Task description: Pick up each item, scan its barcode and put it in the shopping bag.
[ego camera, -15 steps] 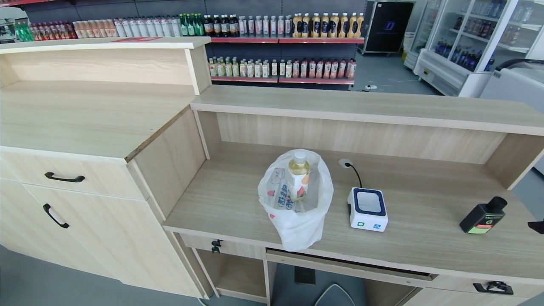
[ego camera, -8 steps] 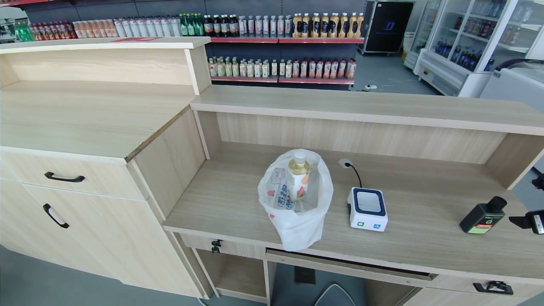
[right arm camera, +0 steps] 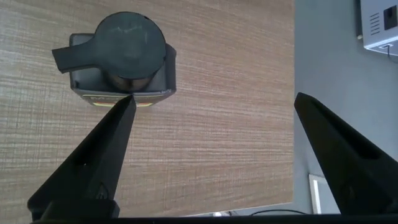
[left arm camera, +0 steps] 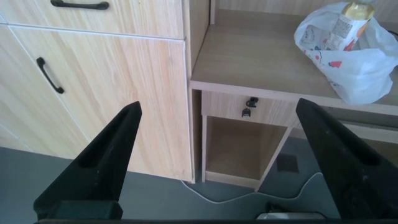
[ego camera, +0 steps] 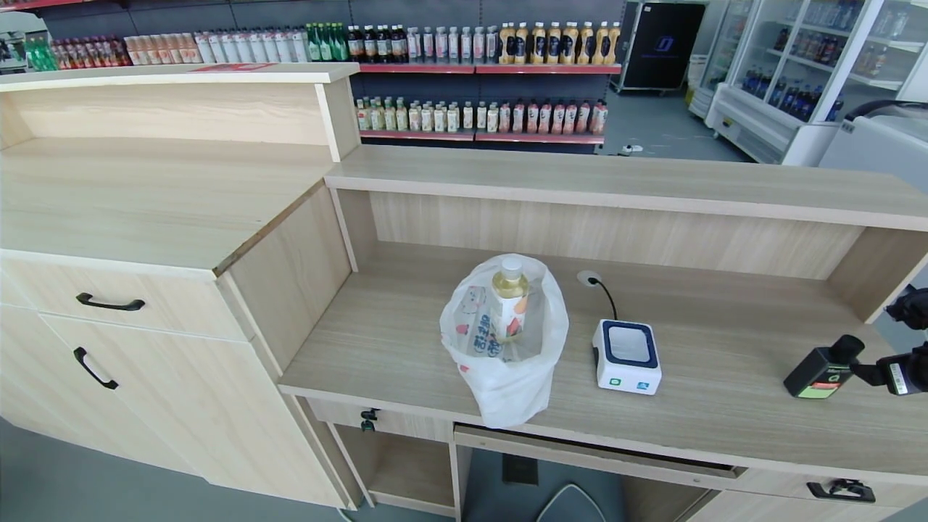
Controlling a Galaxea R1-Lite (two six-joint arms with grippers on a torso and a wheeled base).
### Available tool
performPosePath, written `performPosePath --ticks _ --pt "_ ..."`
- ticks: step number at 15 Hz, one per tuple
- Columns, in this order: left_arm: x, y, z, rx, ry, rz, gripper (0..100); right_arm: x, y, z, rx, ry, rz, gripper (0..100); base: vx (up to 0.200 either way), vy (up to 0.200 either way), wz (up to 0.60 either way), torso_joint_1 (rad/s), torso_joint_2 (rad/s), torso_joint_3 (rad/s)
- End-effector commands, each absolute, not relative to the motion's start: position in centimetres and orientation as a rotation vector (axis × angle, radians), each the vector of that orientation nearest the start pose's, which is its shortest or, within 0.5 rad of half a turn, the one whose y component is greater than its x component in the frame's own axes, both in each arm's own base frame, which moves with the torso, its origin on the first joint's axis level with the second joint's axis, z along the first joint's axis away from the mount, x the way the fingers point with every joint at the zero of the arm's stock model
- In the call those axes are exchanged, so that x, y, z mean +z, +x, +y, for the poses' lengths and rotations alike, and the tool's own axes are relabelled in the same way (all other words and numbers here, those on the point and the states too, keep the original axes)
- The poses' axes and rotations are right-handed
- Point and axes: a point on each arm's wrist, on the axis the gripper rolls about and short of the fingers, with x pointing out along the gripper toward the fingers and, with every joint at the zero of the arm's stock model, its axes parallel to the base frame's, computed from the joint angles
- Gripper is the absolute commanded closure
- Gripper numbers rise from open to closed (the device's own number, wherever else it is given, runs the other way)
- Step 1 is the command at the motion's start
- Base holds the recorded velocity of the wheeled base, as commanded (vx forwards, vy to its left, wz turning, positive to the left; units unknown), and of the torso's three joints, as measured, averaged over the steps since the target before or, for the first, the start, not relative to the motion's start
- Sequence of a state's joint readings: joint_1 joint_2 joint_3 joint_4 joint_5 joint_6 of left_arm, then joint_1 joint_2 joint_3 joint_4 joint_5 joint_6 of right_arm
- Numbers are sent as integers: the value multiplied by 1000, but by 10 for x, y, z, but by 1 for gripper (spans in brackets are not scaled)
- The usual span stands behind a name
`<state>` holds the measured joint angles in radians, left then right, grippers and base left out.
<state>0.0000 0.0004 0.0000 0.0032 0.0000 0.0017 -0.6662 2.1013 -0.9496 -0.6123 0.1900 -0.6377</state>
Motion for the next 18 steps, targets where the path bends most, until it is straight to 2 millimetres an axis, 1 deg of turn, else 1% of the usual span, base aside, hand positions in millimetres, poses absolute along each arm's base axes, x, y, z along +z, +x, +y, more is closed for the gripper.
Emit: performPosePath --ticks 1,4,9,13,18 --pt "75 -23 0 0 2 3 0 65 306 -232 -274 -383 632 0 0 0 0 0 0 0" --pt "75 -23 0 0 2 3 0 58 311 -229 -256 -381 641 0 0 0 0 0 0 0" --pt "75 -23 0 0 2 3 0 57 328 -206 -199 -366 618 0 0 0 0 0 0 0" --pt "75 -23 0 0 2 3 0 53 338 -192 -154 -372 619 0 0 0 0 0 0 0" --pt "75 -23 0 0 2 3 0 41 348 -192 -141 -375 617 0 0 0 0 0 0 0"
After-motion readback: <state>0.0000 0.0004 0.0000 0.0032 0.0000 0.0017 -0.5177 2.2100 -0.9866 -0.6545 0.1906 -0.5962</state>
